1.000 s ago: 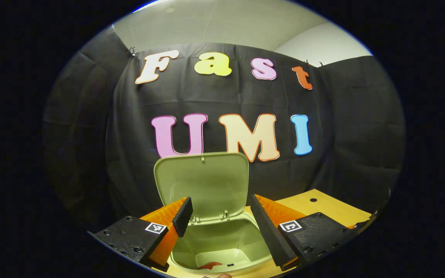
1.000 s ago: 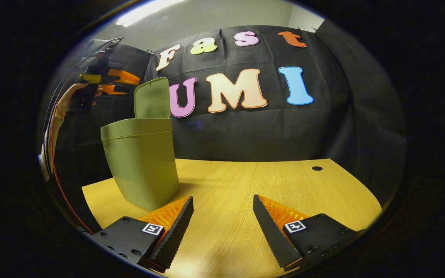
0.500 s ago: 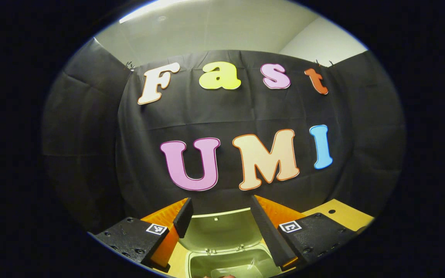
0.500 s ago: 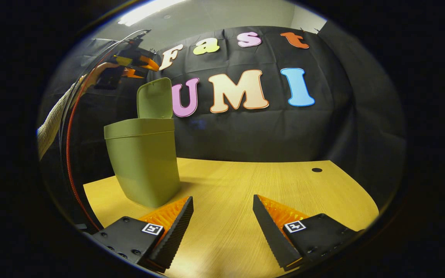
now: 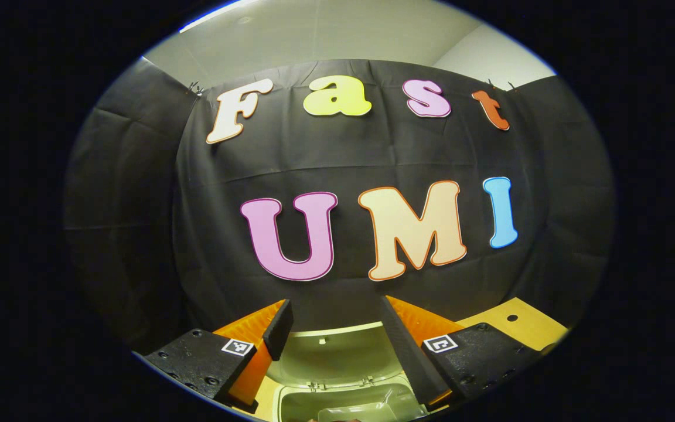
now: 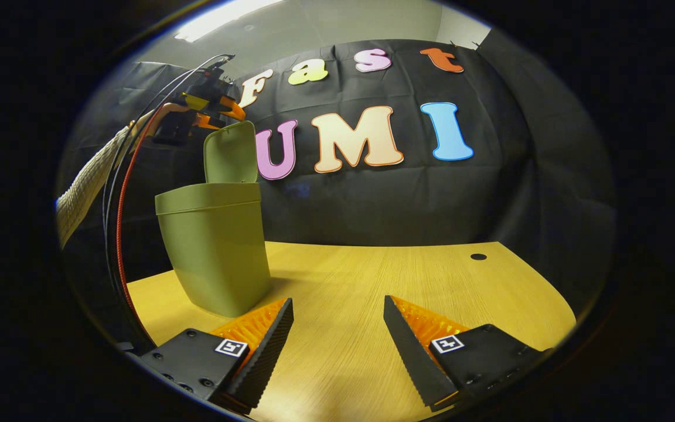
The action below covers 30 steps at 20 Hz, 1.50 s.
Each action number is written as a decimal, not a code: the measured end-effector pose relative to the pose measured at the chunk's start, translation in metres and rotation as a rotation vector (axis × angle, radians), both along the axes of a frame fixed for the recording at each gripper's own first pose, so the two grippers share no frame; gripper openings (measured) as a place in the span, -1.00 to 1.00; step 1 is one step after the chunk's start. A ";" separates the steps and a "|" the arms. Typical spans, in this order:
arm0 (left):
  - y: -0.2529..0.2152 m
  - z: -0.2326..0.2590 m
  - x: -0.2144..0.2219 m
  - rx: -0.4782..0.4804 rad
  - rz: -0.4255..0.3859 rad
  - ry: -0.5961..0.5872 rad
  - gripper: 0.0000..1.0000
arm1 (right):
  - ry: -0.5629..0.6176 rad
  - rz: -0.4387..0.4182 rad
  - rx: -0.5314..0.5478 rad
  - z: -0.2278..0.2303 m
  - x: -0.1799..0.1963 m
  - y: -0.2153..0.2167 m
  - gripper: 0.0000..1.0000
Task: Press the lid of the desktop garbage bin to open it, pick up the crumpled paper on the desktop and throw it into the bin, then pick up the pop can on the desktop and drop it into the bin, and finally close the garbage bin lid.
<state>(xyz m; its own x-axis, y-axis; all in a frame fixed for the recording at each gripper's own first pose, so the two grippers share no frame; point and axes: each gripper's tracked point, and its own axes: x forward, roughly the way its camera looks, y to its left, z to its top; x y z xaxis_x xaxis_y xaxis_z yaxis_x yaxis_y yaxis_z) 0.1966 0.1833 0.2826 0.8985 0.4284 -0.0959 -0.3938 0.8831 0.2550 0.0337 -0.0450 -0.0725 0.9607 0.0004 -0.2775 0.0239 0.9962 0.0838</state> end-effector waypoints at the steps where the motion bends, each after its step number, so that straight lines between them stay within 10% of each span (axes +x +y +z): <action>1: 0.003 -0.002 0.000 -0.006 0.006 0.005 0.82 | 0.000 0.001 0.001 -0.001 0.000 0.001 0.94; 30: -0.052 -0.148 -0.126 -0.061 -0.125 -0.020 0.87 | -0.036 0.025 -0.014 0.015 -0.006 0.015 0.95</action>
